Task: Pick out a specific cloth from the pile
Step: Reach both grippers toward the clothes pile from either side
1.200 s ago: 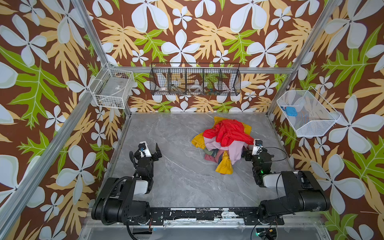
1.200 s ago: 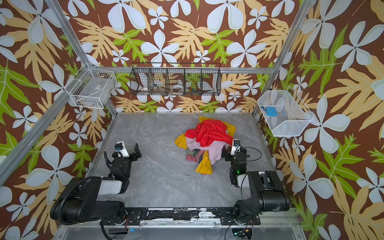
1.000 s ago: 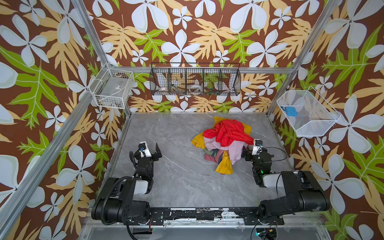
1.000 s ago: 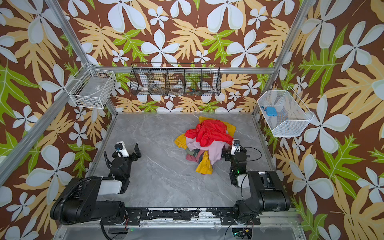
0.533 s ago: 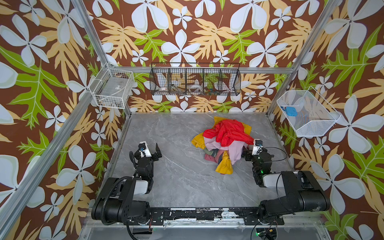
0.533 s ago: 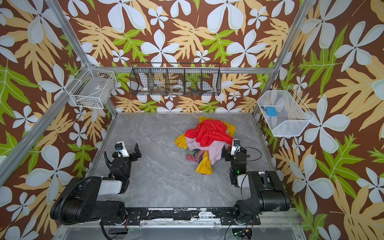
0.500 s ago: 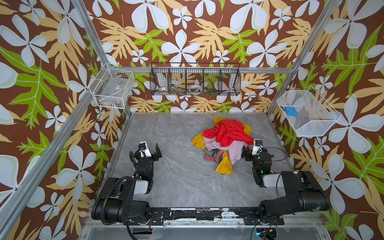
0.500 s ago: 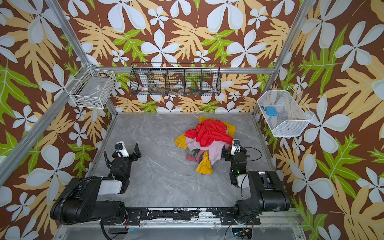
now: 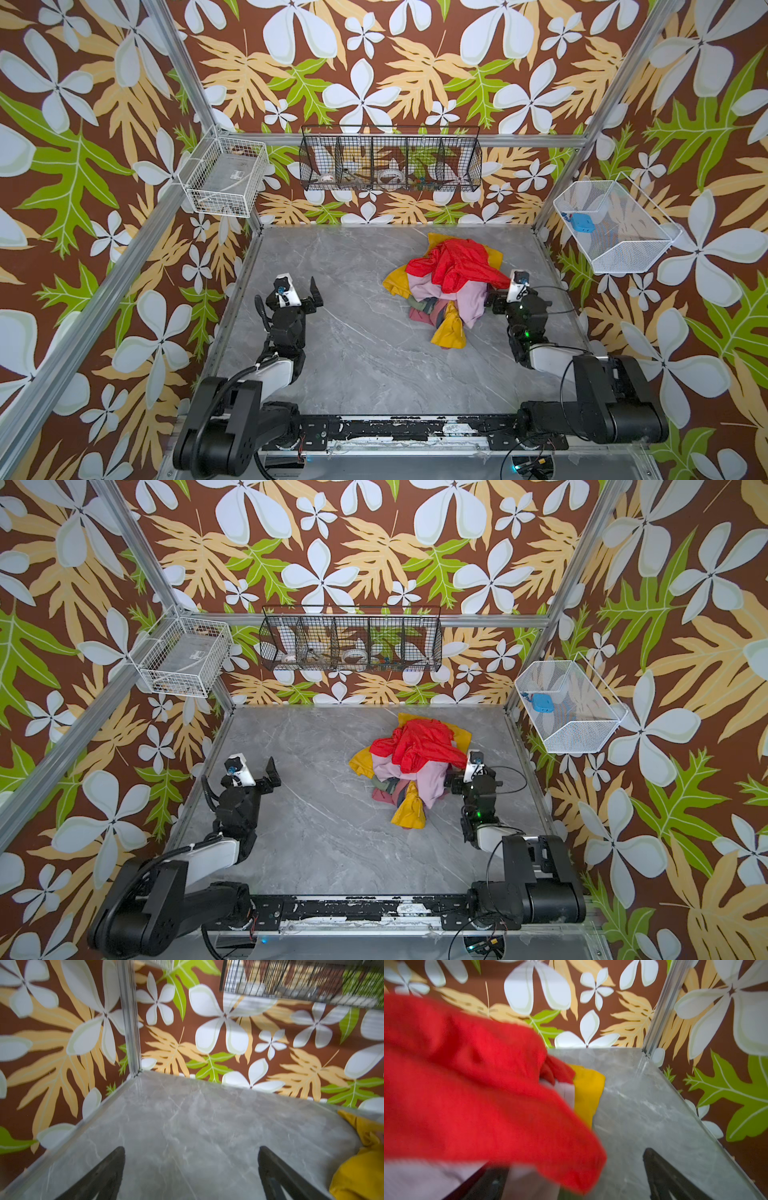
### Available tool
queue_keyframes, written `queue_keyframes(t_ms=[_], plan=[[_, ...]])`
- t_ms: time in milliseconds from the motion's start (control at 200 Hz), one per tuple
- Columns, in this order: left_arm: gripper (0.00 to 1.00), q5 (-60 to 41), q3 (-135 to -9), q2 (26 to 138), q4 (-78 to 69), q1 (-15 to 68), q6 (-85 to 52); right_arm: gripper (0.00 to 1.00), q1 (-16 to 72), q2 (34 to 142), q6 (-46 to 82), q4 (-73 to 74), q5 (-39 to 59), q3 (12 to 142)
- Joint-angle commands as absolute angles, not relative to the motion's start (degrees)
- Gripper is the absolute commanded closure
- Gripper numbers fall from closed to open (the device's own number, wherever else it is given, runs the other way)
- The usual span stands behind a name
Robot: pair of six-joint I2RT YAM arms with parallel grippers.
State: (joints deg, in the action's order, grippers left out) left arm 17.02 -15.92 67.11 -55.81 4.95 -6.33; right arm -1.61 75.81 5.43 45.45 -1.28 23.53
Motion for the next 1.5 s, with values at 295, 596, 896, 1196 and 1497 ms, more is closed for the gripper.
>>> queue_keyframes(t_ms=[295,596,896,1196,1497], plan=[[0.00,15.2,-25.1,58.4,-28.2,7.3,-29.0,0.04,-10.4,63.2,23.7,10.8,18.4,31.1],[0.00,22.5,-24.8,58.7,-25.0,23.5,-33.5,0.04,-10.6,54.2,28.4,-0.8,27.5,30.8],[0.00,25.2,-25.1,60.9,-22.6,38.8,-37.7,0.05,-16.0,49.4,38.3,-0.1,37.3,27.9],[0.00,15.6,-33.5,74.6,-22.3,48.6,-37.6,0.10,-16.0,48.0,36.7,-0.6,43.2,24.9],[0.07,5.9,-42.0,87.5,-25.6,52.8,-37.6,0.14,-16.0,47.1,37.6,1.6,46.9,22.8]])
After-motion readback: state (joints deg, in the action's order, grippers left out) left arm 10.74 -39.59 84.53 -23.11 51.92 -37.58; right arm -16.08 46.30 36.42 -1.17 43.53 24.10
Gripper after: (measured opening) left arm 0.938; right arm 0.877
